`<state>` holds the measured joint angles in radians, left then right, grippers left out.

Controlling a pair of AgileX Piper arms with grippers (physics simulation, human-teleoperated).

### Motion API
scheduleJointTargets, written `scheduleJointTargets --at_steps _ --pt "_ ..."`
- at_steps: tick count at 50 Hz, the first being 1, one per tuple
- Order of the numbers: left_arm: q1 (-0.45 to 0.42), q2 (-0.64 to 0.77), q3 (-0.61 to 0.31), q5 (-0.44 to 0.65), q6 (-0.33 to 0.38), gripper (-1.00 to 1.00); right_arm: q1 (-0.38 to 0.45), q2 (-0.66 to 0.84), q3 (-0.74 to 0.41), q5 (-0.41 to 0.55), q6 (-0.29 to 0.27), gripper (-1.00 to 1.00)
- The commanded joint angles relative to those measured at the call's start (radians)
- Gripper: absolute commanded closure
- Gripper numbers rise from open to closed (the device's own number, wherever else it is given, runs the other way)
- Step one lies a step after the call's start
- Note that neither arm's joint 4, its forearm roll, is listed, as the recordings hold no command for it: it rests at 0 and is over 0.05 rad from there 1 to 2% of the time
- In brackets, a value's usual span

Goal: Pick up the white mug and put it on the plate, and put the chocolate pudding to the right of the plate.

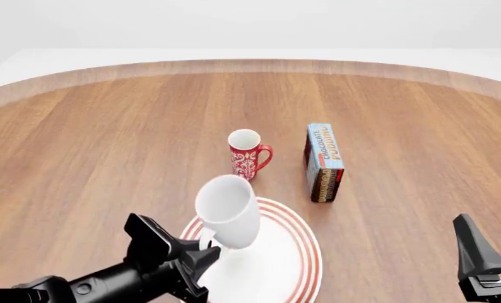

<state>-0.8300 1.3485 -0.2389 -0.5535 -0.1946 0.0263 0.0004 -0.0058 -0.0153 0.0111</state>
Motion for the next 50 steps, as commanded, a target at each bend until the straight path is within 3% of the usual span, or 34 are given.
scheduleJointTargets --at_steps 1,21,50 --pt "-0.011 0.027 0.004 -0.004 -0.011 1.00 0.000 0.000 0.000 0.000 0.001 -1.00" --pt "-0.016 0.010 0.009 0.042 -0.024 1.00 0.000 0.000 0.000 0.000 0.000 -1.00" --pt "-0.031 0.073 0.003 0.023 -0.047 1.00 0.000 0.000 0.000 0.000 0.000 -1.00"
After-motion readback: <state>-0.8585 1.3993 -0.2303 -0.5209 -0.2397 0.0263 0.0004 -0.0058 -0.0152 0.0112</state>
